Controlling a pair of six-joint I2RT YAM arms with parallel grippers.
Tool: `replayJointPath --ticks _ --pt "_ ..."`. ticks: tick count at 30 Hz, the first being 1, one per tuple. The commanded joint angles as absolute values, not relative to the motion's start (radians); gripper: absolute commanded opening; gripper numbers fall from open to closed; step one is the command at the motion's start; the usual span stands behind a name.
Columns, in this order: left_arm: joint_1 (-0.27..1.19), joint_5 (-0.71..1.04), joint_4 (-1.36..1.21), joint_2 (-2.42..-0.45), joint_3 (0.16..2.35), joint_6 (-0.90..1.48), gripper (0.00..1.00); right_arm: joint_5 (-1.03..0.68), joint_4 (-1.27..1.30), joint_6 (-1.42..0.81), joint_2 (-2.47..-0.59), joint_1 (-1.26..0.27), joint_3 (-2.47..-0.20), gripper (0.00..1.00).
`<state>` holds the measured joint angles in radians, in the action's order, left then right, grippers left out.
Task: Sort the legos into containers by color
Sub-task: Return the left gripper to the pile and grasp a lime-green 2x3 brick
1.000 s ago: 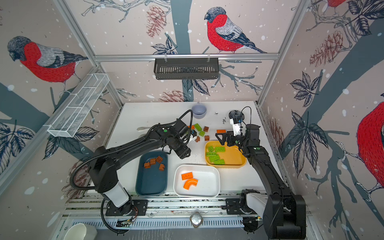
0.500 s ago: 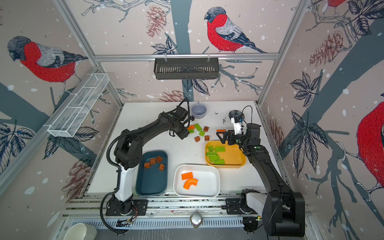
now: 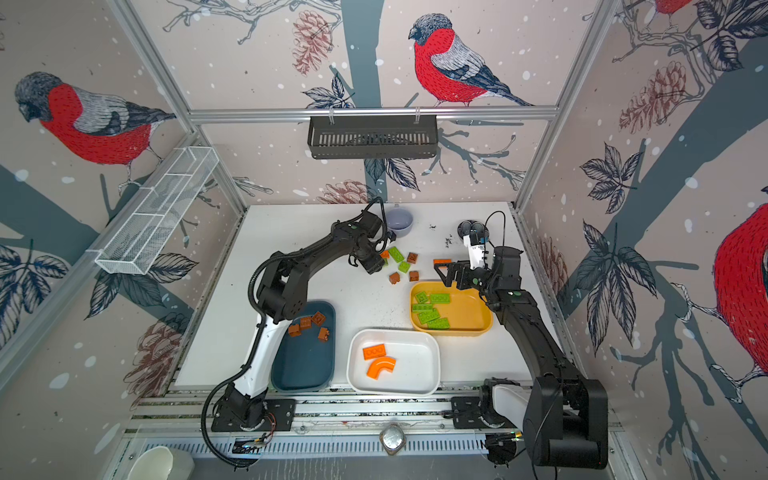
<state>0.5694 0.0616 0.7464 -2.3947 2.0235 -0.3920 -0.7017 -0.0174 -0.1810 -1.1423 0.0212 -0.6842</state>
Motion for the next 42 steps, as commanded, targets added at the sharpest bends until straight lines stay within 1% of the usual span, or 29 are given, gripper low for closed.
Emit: replayJointPath --ticks 1,4,6,10,13,20,23,30,35,39,42 --pt "0.566 0.077 0.781 -2.427 2.057 -0.419 0.67 -0.705 -0.004 -0.178 -1.140 0.025 -0.687 0.99" --pt "0.564 0.078 0.788 -2.443 2.061 -0.423 0.66 -0.703 -0.005 -0.179 -1.142 0.028 -0.686 0.99" --pt "0.565 0.110 0.792 -2.444 2.063 -0.423 0.64 -0.705 -0.003 -0.179 -1.145 0.028 -0.685 0.99" --pt "0.565 0.195 0.830 -2.438 2.063 -0.423 0.58 -0.704 -0.003 -0.178 -1.149 0.028 -0.688 0.99" --pt "0.567 0.203 0.853 -2.429 2.051 -0.417 0.50 -0.706 -0.003 -0.179 -1.151 0.028 -0.688 0.99" --pt "0.572 0.203 0.837 -2.404 2.019 -0.410 0.29 -0.707 -0.001 -0.179 -1.153 0.028 -0.683 0.99" --pt "0.574 0.210 0.855 -2.393 2.025 -0.410 0.23 -0.707 -0.001 -0.178 -1.151 0.028 -0.683 0.99" --pt "0.580 0.243 0.918 -2.332 2.002 -0.391 0.22 -0.704 0.000 -0.184 -1.146 0.028 -0.681 0.99" --pt "0.598 0.279 0.939 -2.222 1.942 -0.364 0.22 -0.703 0.000 -0.185 -1.146 0.028 -0.687 0.99" --pt "0.656 0.297 0.957 -2.104 1.866 -0.356 0.23 -0.703 0.001 -0.188 -1.148 0.029 -0.689 0.99" --pt "0.716 0.344 0.979 -2.016 1.807 -0.356 0.23 -0.703 0.004 -0.189 -1.148 0.028 -0.690 0.99"
